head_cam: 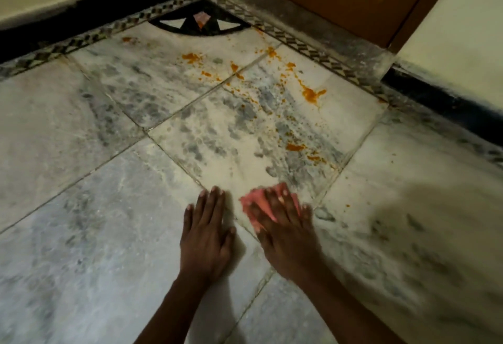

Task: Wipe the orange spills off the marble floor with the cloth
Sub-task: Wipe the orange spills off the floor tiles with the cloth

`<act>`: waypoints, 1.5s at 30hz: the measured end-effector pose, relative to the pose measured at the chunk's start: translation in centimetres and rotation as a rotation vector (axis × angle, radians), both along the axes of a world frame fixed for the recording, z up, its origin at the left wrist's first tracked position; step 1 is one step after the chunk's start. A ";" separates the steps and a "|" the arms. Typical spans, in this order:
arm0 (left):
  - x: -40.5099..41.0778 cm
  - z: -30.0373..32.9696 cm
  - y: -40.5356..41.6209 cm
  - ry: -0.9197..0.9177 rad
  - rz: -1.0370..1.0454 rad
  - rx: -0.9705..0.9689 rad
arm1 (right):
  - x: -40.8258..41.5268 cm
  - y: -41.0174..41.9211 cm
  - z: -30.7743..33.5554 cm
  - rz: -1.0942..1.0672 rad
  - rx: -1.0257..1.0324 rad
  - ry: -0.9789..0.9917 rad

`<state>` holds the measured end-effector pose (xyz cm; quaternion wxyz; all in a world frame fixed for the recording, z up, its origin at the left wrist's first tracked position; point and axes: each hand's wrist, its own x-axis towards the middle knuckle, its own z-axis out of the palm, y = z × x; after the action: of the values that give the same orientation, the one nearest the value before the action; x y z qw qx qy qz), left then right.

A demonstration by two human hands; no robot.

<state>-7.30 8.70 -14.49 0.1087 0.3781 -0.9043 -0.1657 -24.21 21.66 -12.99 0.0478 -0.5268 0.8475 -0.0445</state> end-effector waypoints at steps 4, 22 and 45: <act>-1.4 -0.3 1.9 -0.019 0.013 -0.013 | -6.1 5.0 -0.6 -0.199 -0.009 0.040; -8.0 -0.4 4.6 -0.082 -0.098 -0.092 | -13.5 3.9 -1.0 -0.683 -0.074 -0.083; -8.1 -0.2 1.0 -0.066 -0.149 -0.047 | -12.7 4.9 -1.3 -0.500 -0.131 0.061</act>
<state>-15.41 9.66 -14.64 0.0750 0.3122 -0.9367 -0.1396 -36.87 26.59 -14.27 -0.0246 -0.3042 0.9477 -0.0936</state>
